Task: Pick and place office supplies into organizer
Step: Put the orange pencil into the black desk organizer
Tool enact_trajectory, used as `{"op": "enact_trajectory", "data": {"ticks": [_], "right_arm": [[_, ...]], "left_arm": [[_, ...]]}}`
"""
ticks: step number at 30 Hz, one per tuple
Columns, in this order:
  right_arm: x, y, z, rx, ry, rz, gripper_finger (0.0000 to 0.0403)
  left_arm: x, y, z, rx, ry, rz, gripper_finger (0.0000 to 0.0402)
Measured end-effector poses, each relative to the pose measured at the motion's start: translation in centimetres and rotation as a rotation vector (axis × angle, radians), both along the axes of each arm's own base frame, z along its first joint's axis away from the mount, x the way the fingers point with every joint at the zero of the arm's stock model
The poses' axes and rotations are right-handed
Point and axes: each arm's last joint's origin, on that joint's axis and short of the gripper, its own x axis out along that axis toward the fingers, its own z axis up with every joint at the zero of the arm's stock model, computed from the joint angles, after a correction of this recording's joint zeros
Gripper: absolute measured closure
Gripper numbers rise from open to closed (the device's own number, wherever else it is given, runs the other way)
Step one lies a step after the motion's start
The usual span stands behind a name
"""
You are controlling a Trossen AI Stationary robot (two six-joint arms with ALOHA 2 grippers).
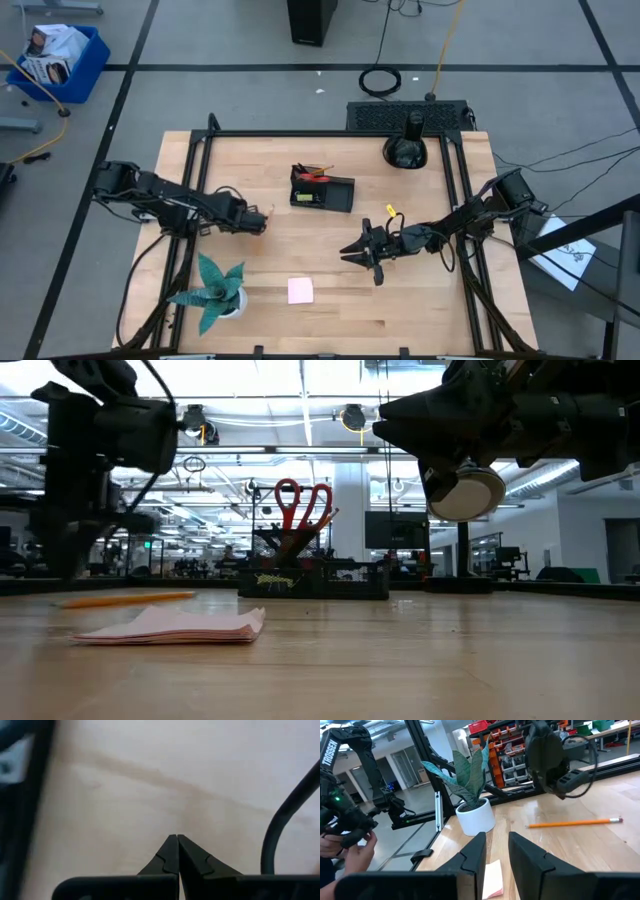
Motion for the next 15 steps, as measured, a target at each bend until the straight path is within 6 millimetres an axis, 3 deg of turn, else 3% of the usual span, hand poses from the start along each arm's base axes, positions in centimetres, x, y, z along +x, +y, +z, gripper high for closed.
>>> {"op": "enact_trajectory", "data": {"ticks": [8,15], "right_arm": [[0.0,0.0,0.0,0.0,0.0,0.0,0.033],[0.0,0.0,0.0,0.0,0.0,0.0,0.033]], "left_arm": [[2.5,0.4,3.6,0.221,-0.054,-0.269,0.0401],[5.2,0.5,5.0,0.268,-0.105,-0.737,0.0401]]}}
